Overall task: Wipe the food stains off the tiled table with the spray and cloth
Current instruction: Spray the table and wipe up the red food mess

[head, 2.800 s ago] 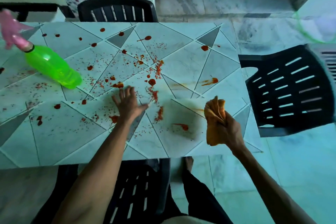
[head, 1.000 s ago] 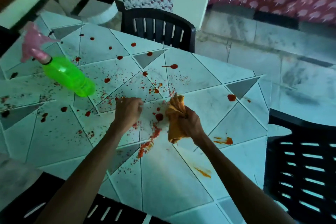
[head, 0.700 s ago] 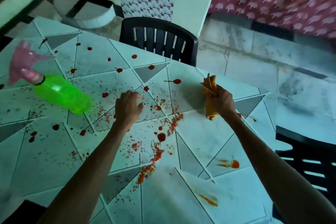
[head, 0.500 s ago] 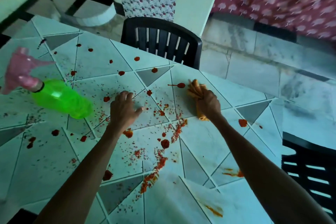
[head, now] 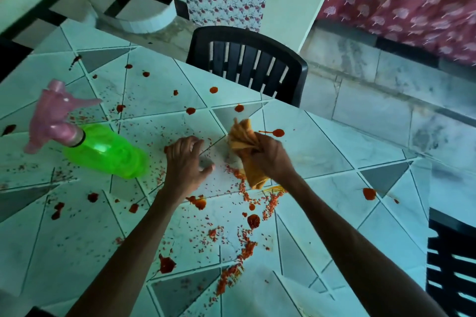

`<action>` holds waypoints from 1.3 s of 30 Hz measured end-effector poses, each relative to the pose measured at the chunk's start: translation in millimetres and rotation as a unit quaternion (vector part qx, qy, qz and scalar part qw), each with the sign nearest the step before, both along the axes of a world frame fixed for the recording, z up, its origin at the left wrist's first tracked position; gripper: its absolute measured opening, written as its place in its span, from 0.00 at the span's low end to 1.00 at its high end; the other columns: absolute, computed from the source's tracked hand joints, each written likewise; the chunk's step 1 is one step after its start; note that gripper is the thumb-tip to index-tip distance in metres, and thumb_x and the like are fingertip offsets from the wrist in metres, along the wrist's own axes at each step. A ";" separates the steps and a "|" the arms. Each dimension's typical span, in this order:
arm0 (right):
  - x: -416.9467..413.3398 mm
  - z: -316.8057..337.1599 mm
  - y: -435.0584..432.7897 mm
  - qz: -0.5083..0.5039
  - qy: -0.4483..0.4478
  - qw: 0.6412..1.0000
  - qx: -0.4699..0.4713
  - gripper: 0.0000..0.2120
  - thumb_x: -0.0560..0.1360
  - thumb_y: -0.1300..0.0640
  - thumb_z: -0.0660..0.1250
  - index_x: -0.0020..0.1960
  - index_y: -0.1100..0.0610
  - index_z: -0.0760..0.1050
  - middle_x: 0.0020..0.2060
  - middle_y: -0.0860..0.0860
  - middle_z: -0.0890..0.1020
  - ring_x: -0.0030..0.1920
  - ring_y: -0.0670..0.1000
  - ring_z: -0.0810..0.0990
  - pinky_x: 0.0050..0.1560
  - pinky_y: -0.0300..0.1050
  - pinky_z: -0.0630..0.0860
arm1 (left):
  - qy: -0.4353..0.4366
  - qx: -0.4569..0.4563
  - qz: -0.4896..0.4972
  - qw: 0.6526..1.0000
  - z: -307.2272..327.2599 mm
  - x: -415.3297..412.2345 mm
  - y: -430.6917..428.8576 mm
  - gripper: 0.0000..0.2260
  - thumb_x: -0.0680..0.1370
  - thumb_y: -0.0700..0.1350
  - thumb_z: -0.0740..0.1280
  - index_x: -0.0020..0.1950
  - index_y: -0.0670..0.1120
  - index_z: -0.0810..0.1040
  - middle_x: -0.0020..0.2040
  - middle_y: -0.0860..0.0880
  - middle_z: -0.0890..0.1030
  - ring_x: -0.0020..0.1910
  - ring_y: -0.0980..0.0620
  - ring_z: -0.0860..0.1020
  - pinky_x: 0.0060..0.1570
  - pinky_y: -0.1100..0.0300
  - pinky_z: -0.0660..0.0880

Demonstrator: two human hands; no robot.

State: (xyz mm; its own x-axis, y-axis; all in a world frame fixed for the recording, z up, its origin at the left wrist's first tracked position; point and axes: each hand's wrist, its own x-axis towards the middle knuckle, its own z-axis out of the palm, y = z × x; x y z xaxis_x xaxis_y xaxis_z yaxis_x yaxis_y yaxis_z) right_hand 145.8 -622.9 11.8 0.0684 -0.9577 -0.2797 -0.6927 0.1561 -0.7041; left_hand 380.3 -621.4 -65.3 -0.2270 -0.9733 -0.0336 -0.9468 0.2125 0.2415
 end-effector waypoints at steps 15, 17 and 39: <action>60.7 -19.1 -51.7 0.039 0.064 0.997 0.017 0.15 0.81 0.56 0.65 0.67 0.55 0.73 0.52 0.58 0.82 0.48 0.57 0.82 0.44 0.53 0.81 | 0.032 -0.002 0.073 0.997 -4.1 27.2 -2.7 0.25 0.75 0.59 0.68 0.67 0.47 0.72 0.70 0.46 0.71 0.72 0.42 0.64 0.68 0.44 0.62; 73.1 -16.2 -45.7 0.077 0.032 0.996 0.038 0.13 0.80 0.57 0.66 0.64 0.57 0.76 0.52 0.58 0.83 0.49 0.58 0.83 0.47 0.56 0.81 | 0.030 -0.004 0.079 0.996 -5.0 28.1 -5.0 0.24 0.76 0.56 0.69 0.67 0.46 0.73 0.69 0.45 0.72 0.72 0.41 0.65 0.68 0.43 0.62; 83.3 -14.3 -122.1 0.100 0.135 0.986 0.010 0.16 0.81 0.51 0.64 0.67 0.54 0.73 0.50 0.55 0.82 0.44 0.53 0.81 0.40 0.44 0.78 | 0.055 0.027 0.104 0.993 -1.5 33.5 3.6 0.24 0.78 0.54 0.66 0.71 0.44 0.69 0.71 0.45 0.71 0.73 0.45 0.66 0.69 0.47 0.66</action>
State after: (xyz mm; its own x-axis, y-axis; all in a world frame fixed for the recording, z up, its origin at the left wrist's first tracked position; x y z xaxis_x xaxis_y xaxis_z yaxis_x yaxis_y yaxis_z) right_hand 229.1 -745.0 -2.6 0.1759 -0.9265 -0.3326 -0.8726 0.0096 -0.4883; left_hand 413.8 -617.9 -66.9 -0.0269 -0.9969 -0.0736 -0.9363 -0.0007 0.3511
